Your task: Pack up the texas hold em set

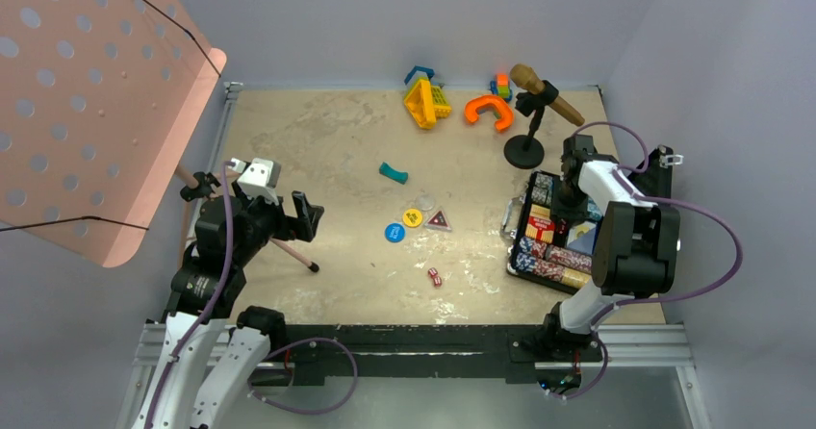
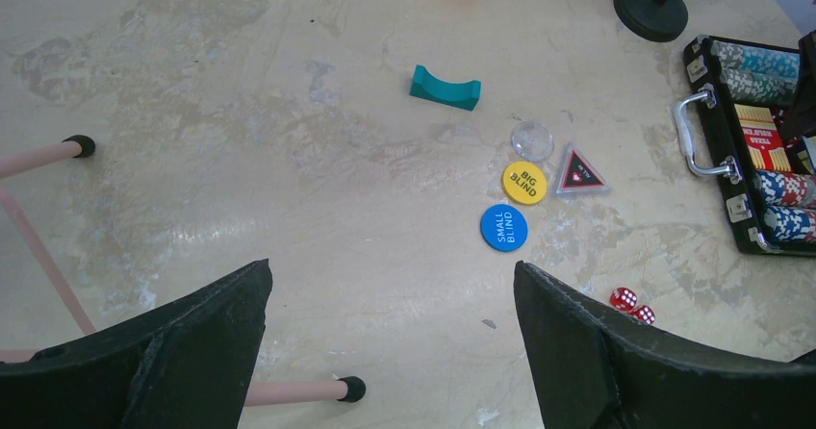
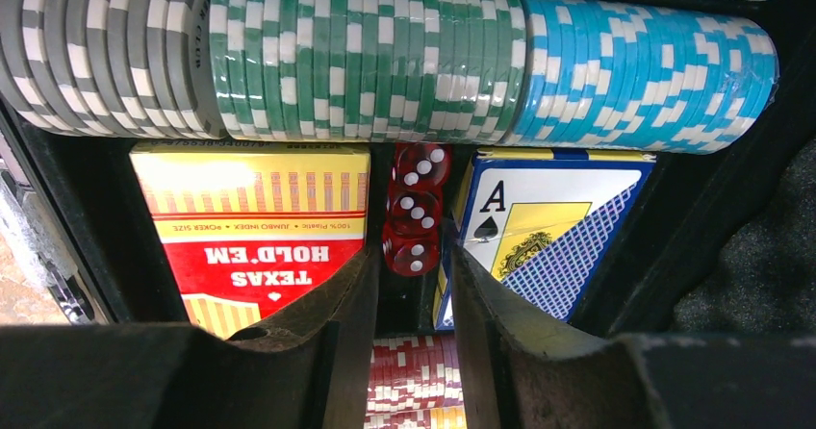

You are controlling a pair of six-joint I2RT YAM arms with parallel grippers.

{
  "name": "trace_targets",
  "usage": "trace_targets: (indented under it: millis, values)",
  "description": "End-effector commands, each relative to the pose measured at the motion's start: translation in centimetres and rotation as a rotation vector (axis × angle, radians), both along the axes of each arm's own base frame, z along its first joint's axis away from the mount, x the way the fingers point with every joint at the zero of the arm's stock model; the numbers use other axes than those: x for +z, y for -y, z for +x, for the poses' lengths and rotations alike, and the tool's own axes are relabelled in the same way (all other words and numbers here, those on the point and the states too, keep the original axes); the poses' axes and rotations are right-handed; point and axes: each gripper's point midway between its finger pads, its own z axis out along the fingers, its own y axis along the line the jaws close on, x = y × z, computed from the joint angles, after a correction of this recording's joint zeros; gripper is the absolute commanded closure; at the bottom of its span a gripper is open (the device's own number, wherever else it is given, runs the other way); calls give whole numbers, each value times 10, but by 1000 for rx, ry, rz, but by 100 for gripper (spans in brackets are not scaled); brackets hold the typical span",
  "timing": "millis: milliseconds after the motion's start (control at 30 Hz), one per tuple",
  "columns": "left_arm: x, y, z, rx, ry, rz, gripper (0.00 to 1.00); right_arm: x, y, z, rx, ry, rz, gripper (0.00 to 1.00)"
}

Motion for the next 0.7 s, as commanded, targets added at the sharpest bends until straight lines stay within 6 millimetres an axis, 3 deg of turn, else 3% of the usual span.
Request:
trace_targets:
  millis: [0, 333, 433, 533, 667]
  values:
    - [6, 1, 5, -6, 35, 4, 1, 17, 0, 13, 10, 73, 2, 63]
    - [6, 0, 5, 0, 36, 6, 1, 54, -7, 19, 38, 208, -20, 61]
    - [6, 0, 5, 2, 36, 7, 1, 69, -19, 22, 90, 247, -61, 61]
    - [7, -1, 5, 4, 39, 7, 1, 84, -59, 28, 189, 307, -22, 62]
    - [7, 1, 4, -2, 42, 3, 1, 91, -137, 22, 302, 381, 149, 65]
